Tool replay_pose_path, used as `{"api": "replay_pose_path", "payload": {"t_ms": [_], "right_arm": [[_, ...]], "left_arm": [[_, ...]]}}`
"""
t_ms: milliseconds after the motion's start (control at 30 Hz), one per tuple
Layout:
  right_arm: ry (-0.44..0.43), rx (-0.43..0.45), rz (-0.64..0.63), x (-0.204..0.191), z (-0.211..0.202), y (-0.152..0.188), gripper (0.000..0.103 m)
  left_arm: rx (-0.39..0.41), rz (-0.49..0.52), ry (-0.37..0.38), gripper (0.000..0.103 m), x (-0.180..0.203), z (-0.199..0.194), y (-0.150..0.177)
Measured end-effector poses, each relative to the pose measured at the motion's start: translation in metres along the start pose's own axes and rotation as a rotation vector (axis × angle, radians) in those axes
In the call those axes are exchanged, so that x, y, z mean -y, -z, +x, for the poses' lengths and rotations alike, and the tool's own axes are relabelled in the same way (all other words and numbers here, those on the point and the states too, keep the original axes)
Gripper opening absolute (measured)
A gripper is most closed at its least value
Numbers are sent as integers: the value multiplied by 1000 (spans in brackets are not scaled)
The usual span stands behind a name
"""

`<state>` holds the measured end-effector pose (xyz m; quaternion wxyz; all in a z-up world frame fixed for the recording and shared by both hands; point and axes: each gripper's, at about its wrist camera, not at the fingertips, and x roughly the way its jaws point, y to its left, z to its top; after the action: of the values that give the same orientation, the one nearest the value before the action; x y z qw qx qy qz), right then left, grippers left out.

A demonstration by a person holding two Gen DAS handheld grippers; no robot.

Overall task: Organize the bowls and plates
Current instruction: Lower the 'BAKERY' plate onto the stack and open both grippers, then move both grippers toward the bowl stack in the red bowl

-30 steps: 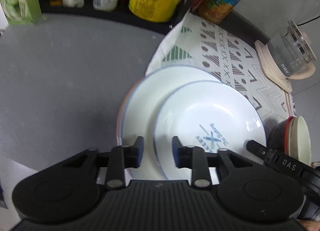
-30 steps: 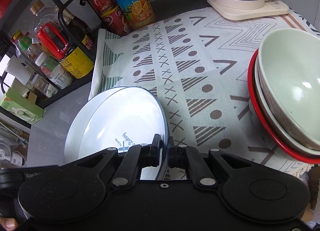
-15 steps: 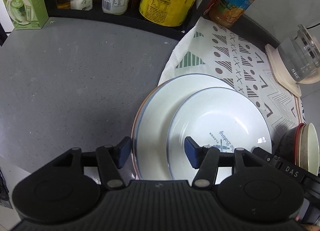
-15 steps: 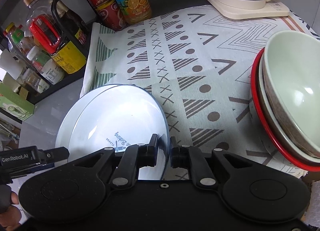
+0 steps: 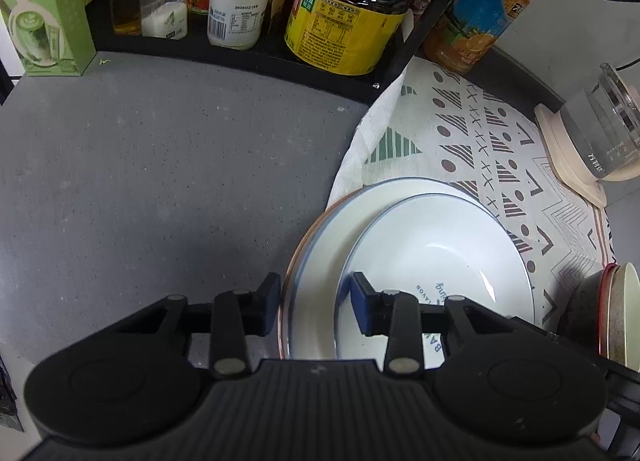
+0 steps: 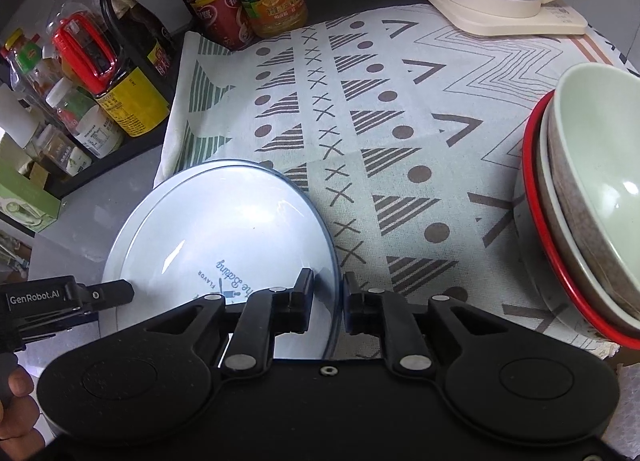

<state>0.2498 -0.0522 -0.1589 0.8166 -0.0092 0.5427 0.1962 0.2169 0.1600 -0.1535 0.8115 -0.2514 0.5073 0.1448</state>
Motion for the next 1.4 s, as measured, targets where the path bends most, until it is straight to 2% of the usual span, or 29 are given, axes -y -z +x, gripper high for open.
{"api": "replay_pose_path", "payload": {"t_ms": [267, 533, 633, 767, 833, 900, 1033, 1100, 1200, 1400], "right_arm": [[-18, -12, 13, 1, 4, 1, 20], [-35, -32, 3, 1, 3, 5, 24], [-30, -39, -6, -2, 4, 5, 27], [-23, -26, -19, -5, -1, 4, 30], [-37, -17, -22, -5, -7, 1, 34], [-50, -1, -27, -5, -15, -1, 46], [-68, 39, -43, -6, -35, -10, 60], [-73, 66, -51, -6, -46, -14, 74], [-74, 111, -69, -5, -62, -20, 88], [-76, 153, -50, 9, -86, -25, 96]], "left_arm": [[-20, 24, -19, 31, 2, -2, -2], [-12, -13, -23, 32, -7, -6, 1], [-9, -30, -29, 32, -8, -8, 1], [5, -44, -21, 39, -7, -16, -2], [10, -48, -15, 42, -3, -21, -5], [30, -41, -13, 53, 3, -27, -8], [72, -10, -5, 73, 19, -42, -13], [82, 6, 7, 82, 26, -47, -15], [72, 20, 41, 82, 36, -52, -18], [69, 74, 44, 84, 63, -58, -18]]}}
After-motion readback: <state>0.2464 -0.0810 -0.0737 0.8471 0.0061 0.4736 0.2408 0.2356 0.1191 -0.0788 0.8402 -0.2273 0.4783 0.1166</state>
